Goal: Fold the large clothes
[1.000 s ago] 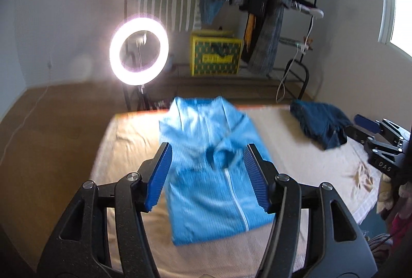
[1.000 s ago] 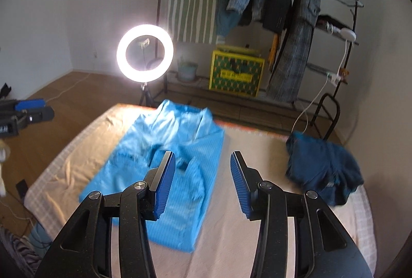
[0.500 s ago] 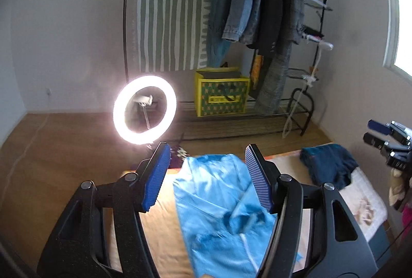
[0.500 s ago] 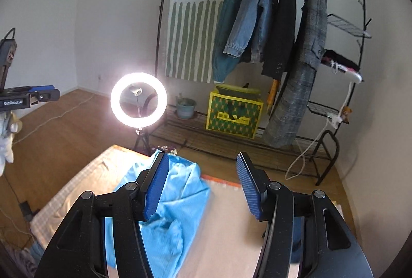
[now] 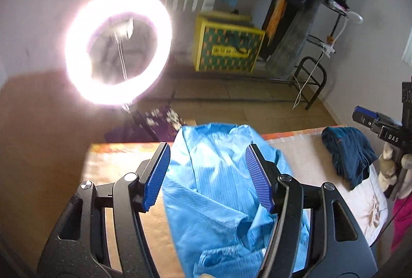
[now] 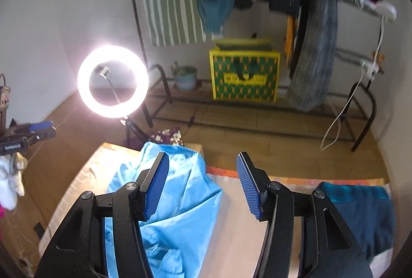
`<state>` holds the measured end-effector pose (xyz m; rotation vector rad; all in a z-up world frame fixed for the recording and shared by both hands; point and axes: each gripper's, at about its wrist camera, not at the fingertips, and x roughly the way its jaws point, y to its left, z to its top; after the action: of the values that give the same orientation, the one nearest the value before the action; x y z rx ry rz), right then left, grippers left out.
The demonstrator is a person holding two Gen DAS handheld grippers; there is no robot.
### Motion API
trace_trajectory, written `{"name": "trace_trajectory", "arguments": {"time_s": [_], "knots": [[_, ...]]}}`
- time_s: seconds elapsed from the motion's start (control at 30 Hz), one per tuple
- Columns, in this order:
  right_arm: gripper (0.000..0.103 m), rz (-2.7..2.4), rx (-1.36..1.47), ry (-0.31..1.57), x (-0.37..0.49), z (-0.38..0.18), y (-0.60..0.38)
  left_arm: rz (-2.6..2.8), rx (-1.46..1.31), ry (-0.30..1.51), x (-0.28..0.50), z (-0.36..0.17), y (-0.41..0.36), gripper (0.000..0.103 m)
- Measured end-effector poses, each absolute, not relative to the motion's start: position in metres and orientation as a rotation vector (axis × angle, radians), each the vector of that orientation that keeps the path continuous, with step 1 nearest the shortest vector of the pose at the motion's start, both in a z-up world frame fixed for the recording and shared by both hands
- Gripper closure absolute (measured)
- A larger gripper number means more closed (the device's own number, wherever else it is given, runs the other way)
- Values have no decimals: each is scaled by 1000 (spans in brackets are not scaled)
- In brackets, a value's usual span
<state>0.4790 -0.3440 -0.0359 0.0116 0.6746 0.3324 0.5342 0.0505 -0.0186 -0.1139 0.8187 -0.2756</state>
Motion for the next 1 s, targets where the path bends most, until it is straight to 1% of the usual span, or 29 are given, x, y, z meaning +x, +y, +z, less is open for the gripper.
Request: {"name": "trace_trajectory", "arguments": {"time_s": [0.17,0.4,0.53,0.77,0.9,1.0], "knots": [[49,392,42,762,528,-93,-334,-283,-145,900,585,-96,50,40],[49,445,72,876,587,-158,-310,-291,-191,962,641,-162,47,40],[49,450,59,916,612,-180,-299,-282,-192,989,670,-185,43,40],[49,490,120,993,656,-211,-288,-292,-210,1050,718,-217,35,40],[49,515,173,1070,675,-237,-283,-311,-220,1086,734,-233,29,40],[50,519,160,1103,681,-250,-275,-315,-229,1104,742,-244,25,41]]}}
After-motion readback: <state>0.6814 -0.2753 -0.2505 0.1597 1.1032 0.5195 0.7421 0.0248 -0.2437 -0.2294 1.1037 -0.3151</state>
